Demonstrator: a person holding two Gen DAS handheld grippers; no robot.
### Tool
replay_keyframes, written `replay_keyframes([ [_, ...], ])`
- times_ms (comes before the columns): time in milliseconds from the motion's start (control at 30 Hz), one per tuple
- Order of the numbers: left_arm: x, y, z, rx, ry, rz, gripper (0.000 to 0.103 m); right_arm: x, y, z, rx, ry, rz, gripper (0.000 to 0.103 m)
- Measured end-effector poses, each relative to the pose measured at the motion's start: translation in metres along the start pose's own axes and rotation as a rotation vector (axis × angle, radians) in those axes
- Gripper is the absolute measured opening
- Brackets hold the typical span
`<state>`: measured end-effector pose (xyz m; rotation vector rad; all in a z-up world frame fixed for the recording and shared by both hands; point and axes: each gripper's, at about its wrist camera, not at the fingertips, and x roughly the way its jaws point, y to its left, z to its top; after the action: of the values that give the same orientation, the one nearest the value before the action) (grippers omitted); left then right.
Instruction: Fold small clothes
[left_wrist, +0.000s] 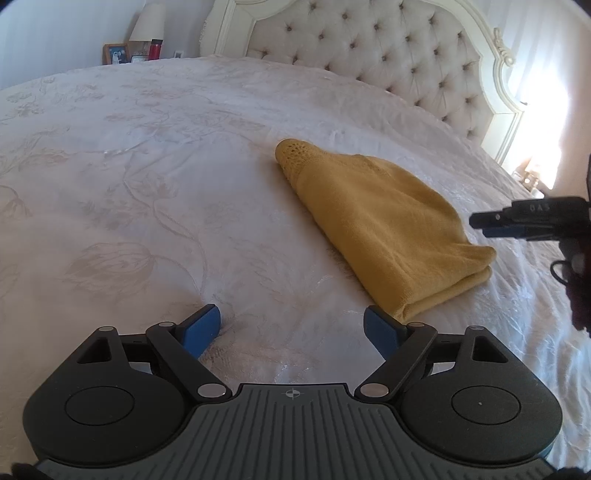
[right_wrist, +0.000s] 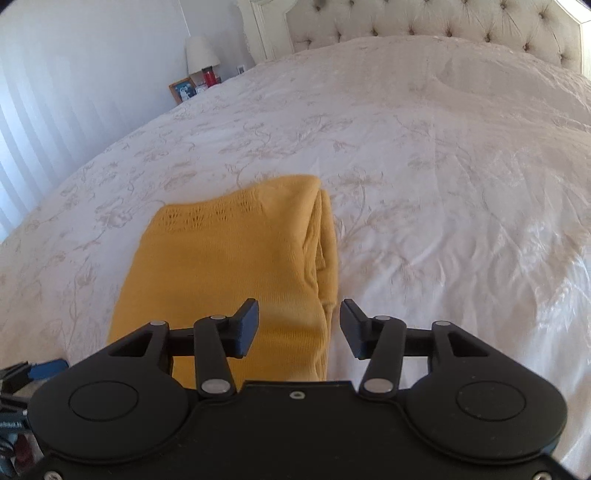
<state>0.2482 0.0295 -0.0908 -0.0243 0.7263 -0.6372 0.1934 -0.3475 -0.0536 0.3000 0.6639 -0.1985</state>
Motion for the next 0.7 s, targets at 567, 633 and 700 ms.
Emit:
replay_keyframes([
  [567, -0.014, -0.021, 0.013, 0.042, 0.003, 0.042, 0.085, -0.007, 0.001, -0.034, -0.046, 0.037, -0.058, 0.017],
  [633, -0.013, -0.027, 0.022, 0.056, 0.004, 0.059, 0.086, -0.017, 0.006, -0.029, -0.054, -0.027, -0.062, 0.026],
  [700, -0.009, -0.033, 0.032, 0.071, 0.000, 0.075, 0.090, -0.021, 0.010, -0.021, -0.075, -0.077, -0.055, 0.052],
])
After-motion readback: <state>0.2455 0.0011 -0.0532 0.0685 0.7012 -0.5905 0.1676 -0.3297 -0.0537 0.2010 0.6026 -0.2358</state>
